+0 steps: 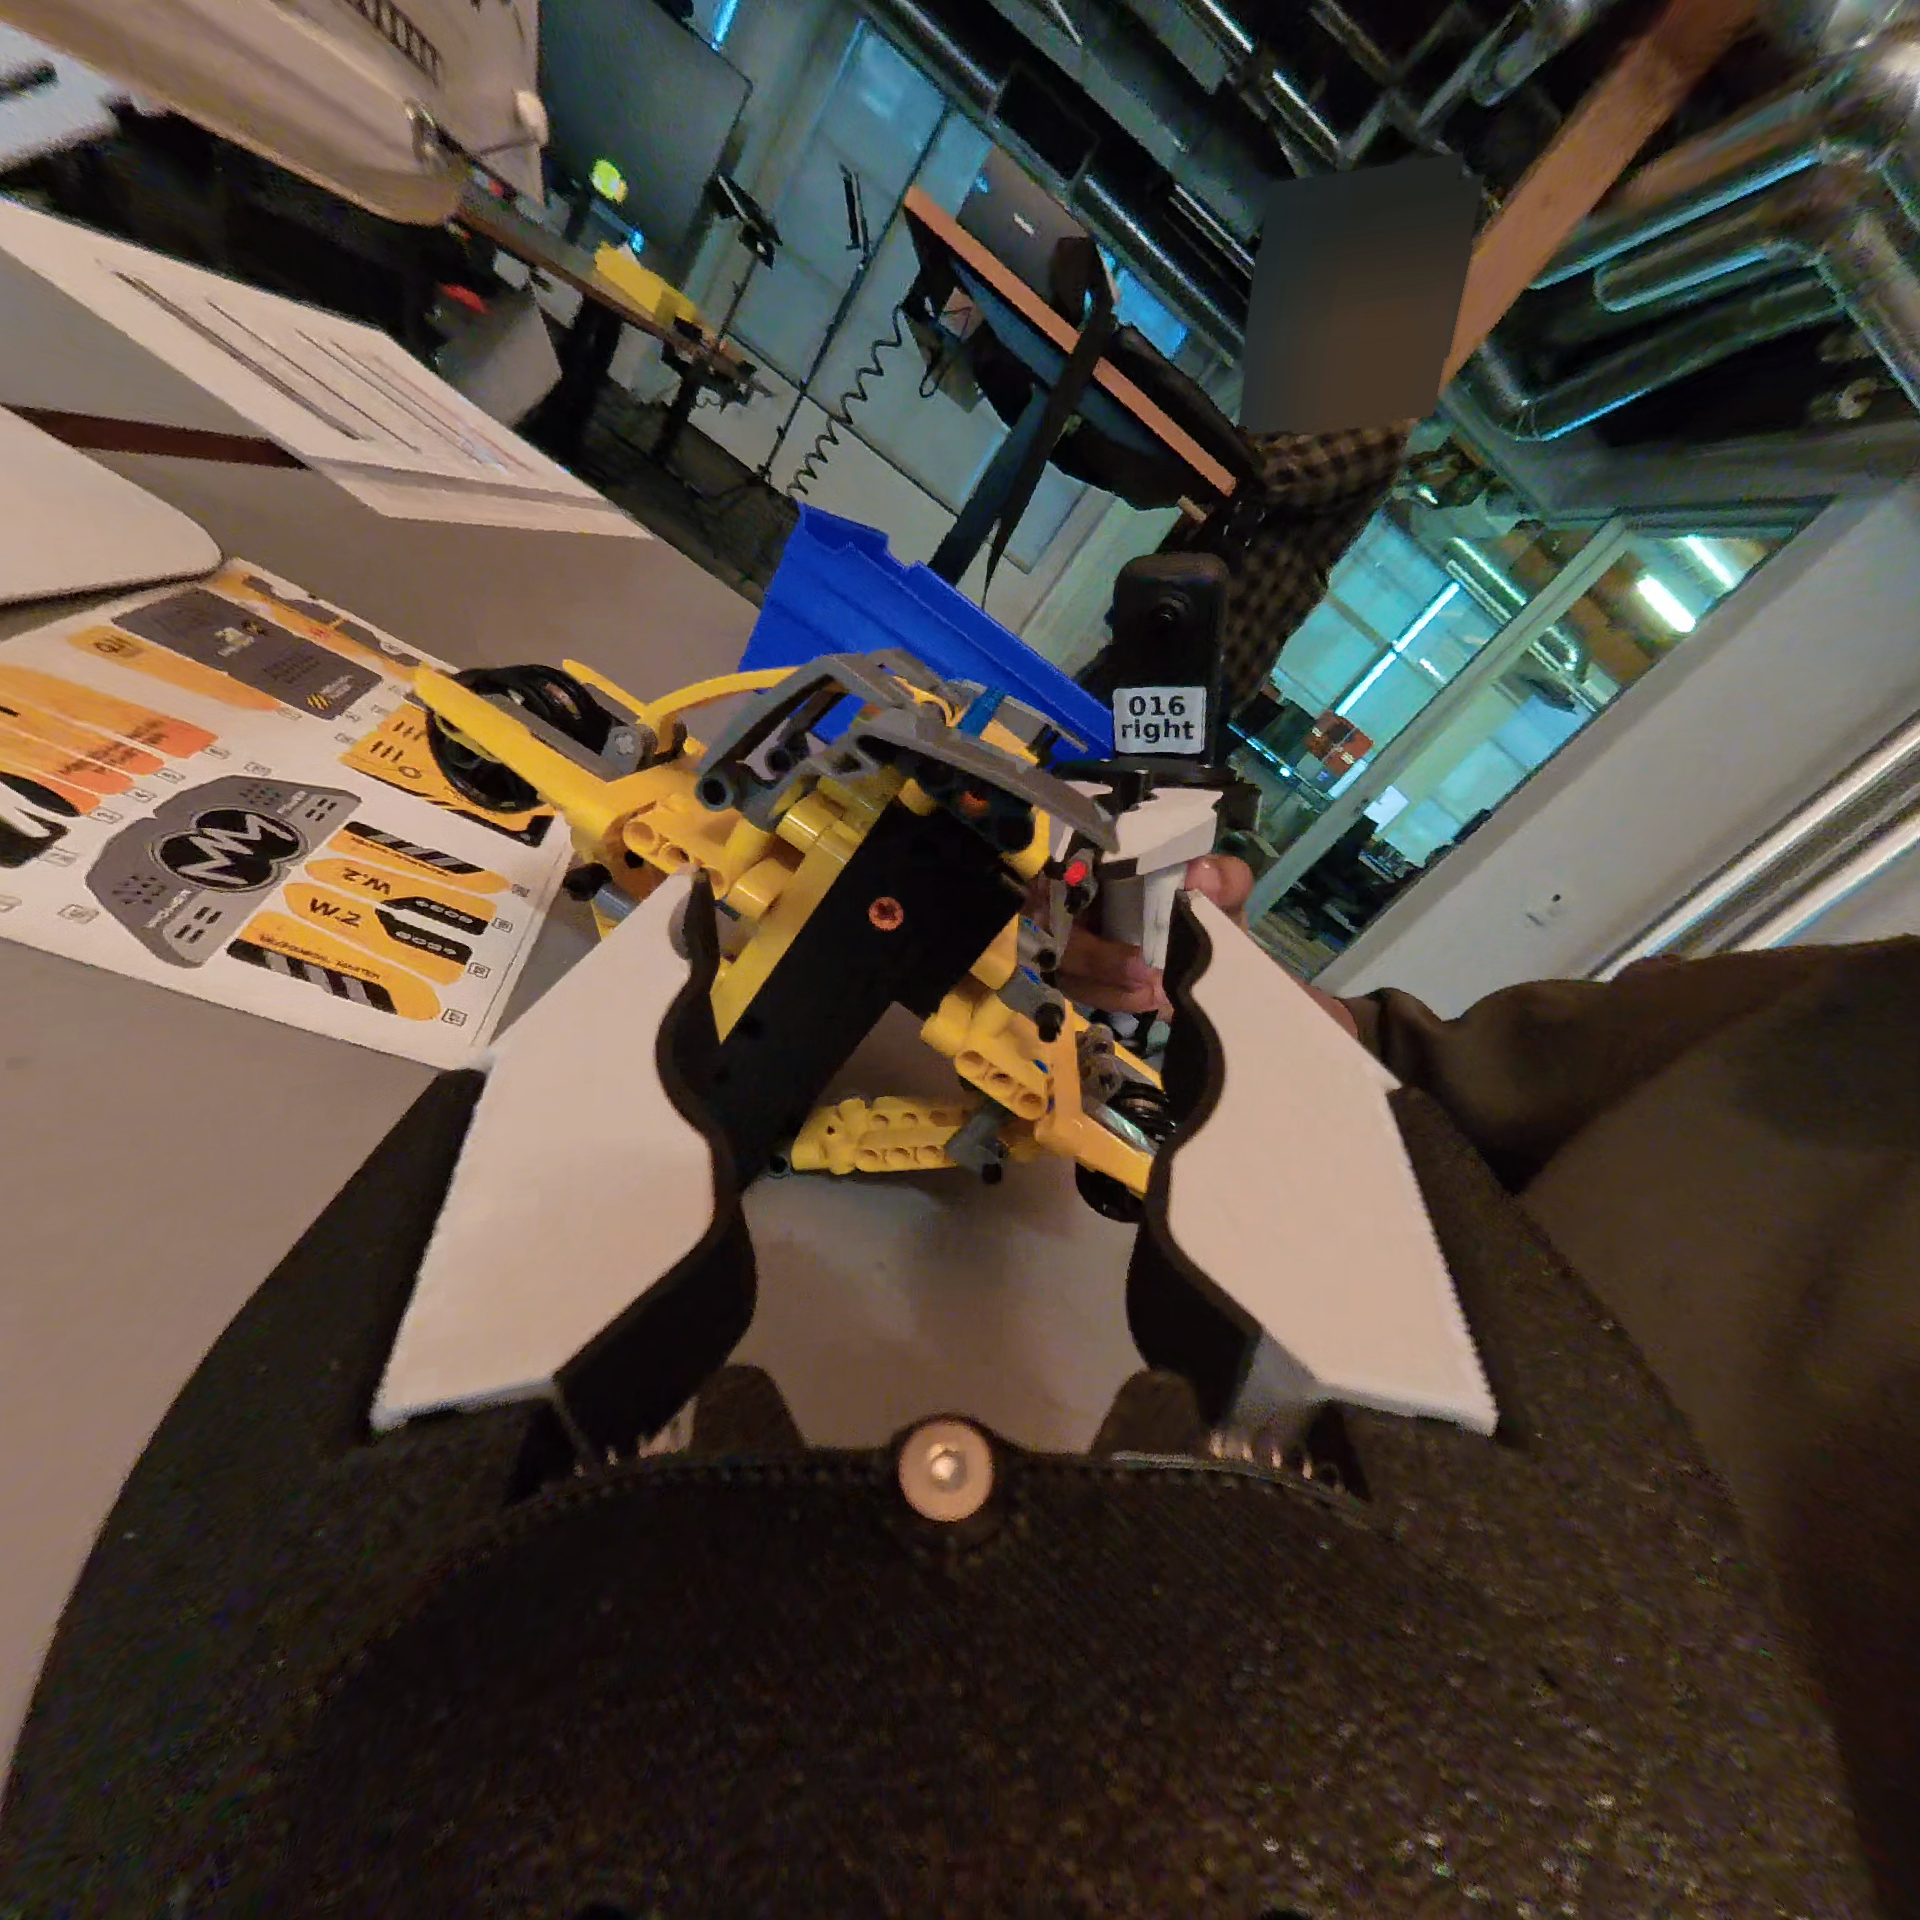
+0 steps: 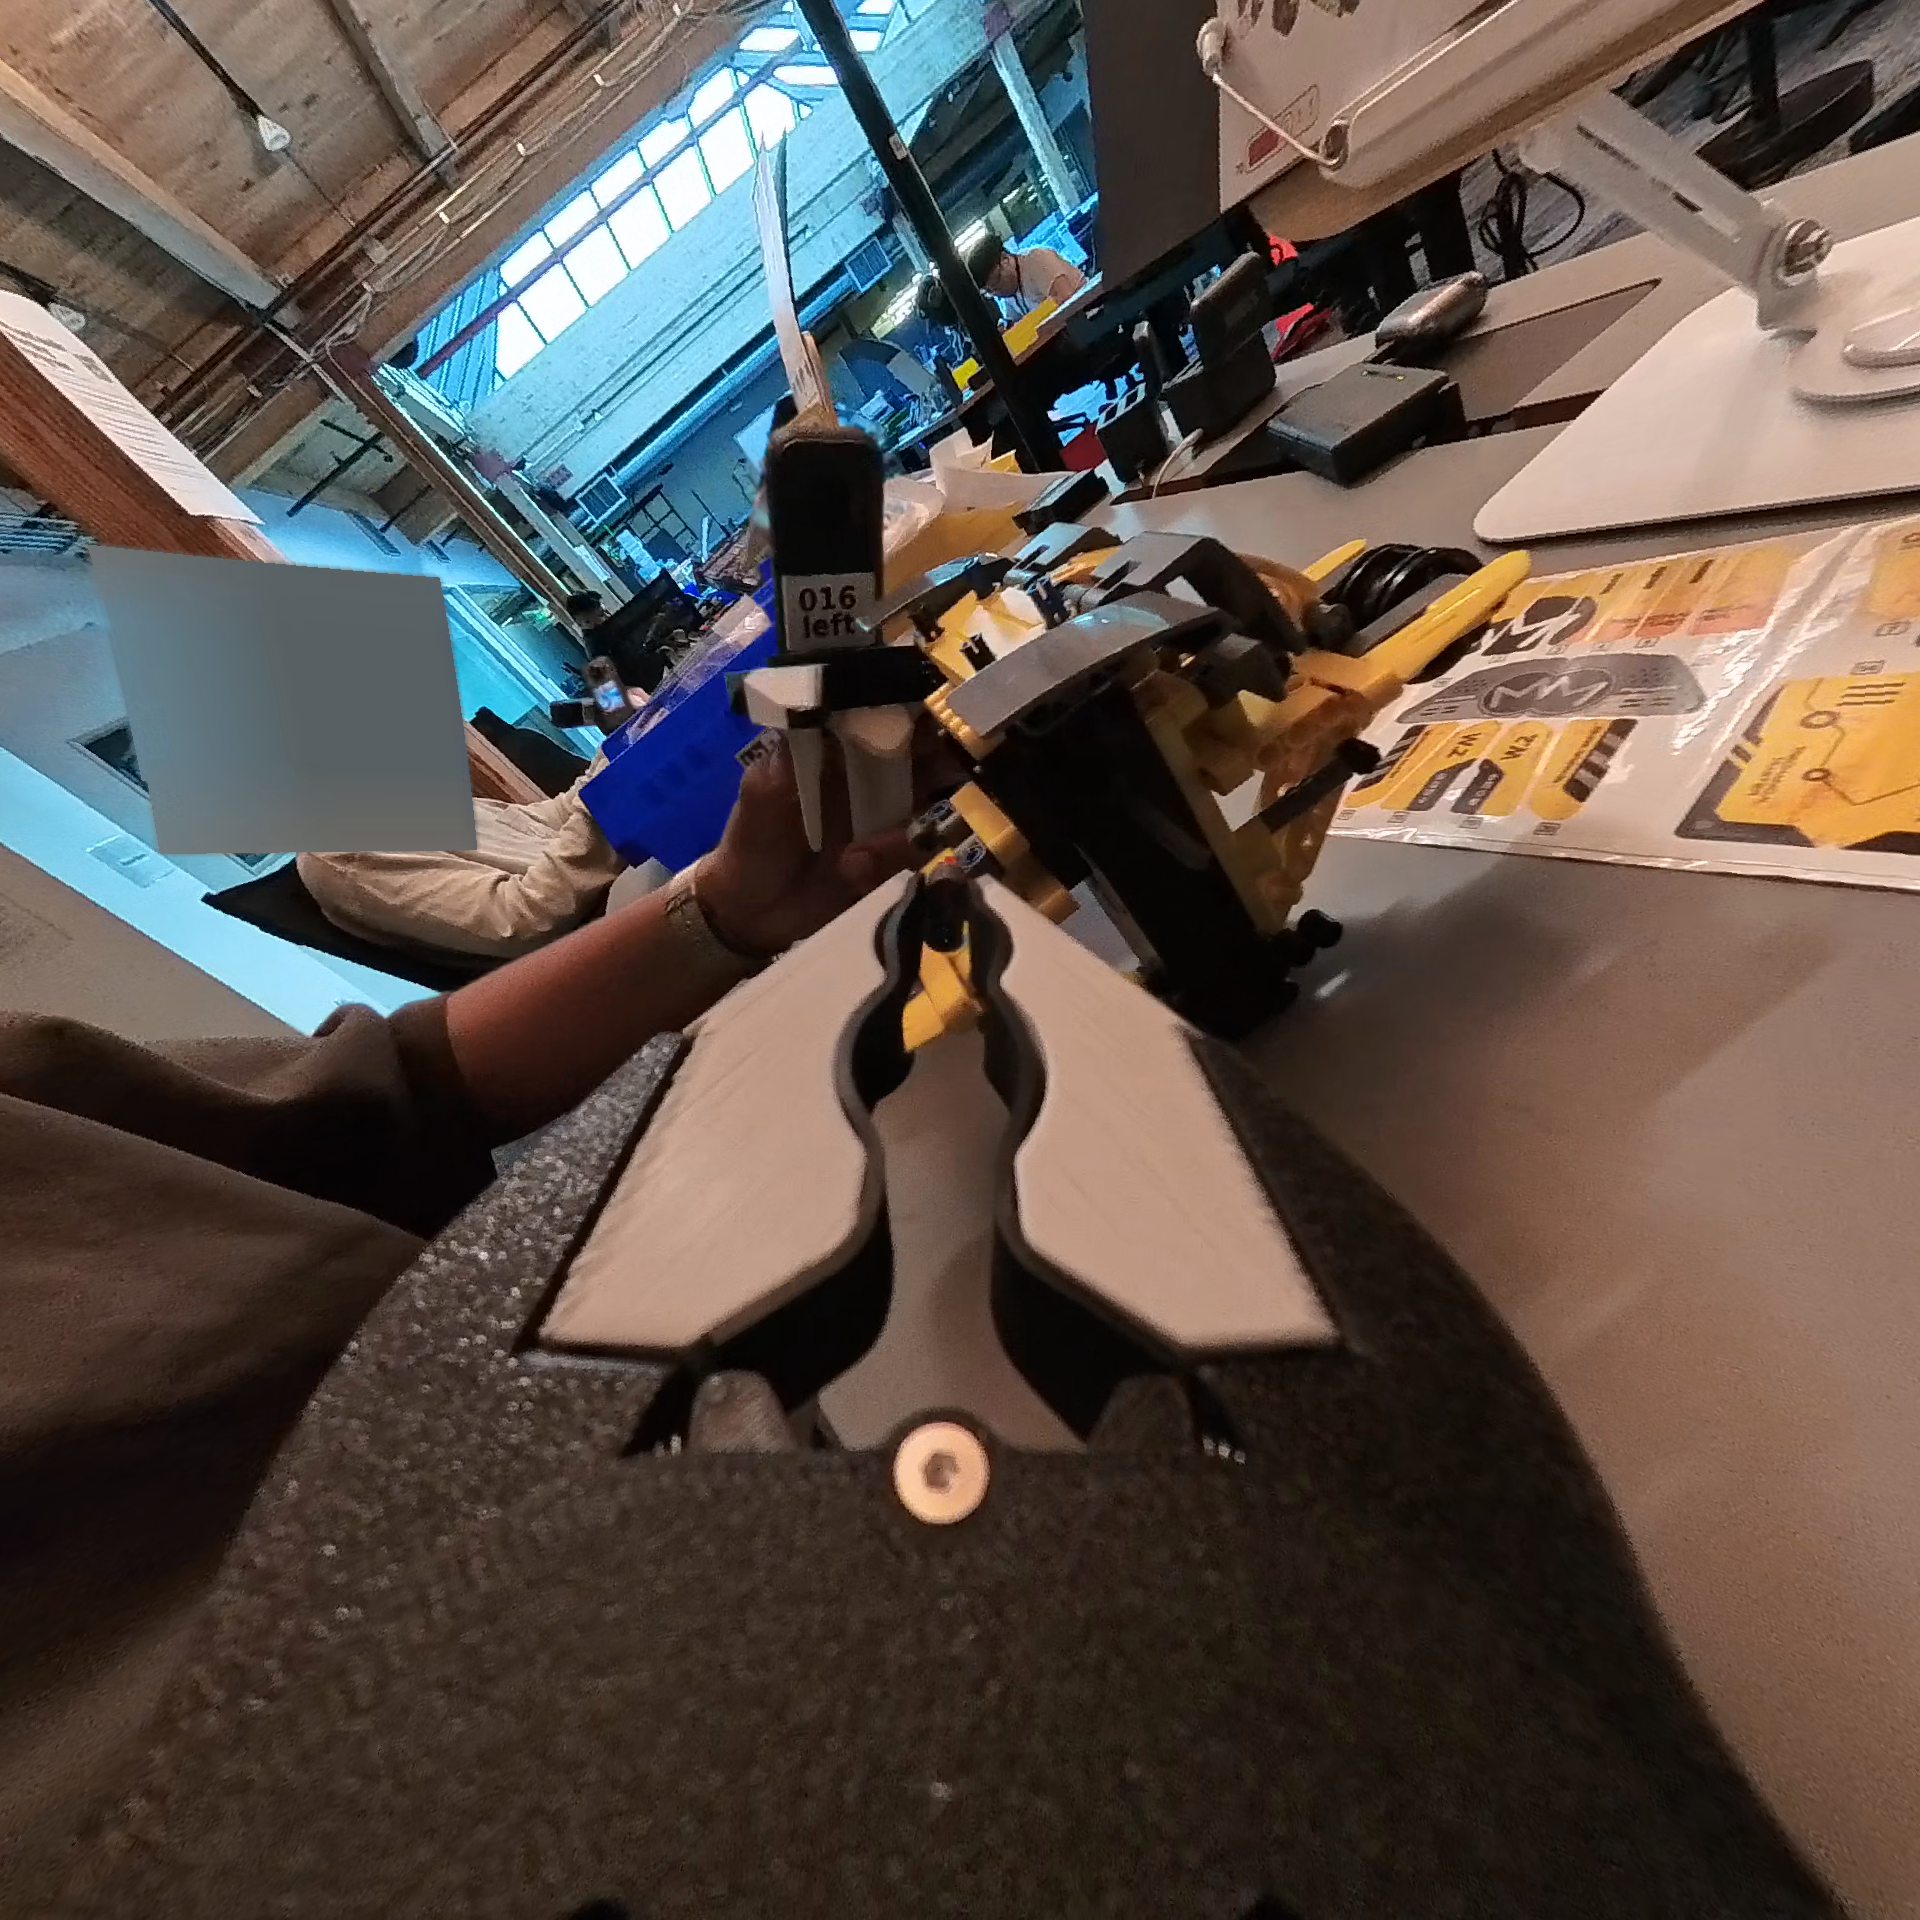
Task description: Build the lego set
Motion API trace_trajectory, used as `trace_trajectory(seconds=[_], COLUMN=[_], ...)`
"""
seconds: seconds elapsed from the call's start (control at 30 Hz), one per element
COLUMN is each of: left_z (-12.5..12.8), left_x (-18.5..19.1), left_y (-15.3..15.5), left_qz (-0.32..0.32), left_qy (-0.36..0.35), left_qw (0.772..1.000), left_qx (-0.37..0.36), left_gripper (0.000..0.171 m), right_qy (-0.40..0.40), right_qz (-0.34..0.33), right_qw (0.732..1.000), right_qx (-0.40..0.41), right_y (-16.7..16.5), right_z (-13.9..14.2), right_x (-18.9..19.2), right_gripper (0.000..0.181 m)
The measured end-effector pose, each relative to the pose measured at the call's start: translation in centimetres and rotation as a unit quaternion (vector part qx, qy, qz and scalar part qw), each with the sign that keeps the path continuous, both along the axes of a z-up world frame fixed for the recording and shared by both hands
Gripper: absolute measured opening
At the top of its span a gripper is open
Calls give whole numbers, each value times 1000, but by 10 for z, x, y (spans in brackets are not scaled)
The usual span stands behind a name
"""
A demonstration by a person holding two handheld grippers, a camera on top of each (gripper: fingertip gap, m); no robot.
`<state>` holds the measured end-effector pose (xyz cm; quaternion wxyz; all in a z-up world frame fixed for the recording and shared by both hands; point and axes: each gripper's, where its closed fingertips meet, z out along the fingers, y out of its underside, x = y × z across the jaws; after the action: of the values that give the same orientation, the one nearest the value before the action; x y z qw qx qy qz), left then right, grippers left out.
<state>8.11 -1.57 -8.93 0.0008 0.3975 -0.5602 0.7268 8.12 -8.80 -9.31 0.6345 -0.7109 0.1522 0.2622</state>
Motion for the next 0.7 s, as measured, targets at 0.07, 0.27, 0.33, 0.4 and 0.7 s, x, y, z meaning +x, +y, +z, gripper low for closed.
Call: trace_trajectory(seconds=[0.07,0.27,0.33,0.4,0.7], left_z=[-1,-6,-7,-8,-12], left_x=[1,1,0,-3,-22], left_y=[-7,-12,-12,-14,-29], left_qz=[-20,-13,-6,-4,-23], left_qy=[5,12,15,16,30], left_qw=[1000,999,999,999,996], left_qx=[7,27,35,44,76], left_gripper=[73,64,60,57,57], right_qy=[-8,-25,-28,-32,-50], right_qz=[-7,-38,-44,-51,-75], right_qw=[1000,999,998,998,996], right_qx=[-7,-28,-32,-36,-27], right_y=[0,5,7,10,12], right_z=[-3,-11,-13,-15,-12], right_x=[3,14,16,17,26], right_gripper=[6,7,7,7,6])
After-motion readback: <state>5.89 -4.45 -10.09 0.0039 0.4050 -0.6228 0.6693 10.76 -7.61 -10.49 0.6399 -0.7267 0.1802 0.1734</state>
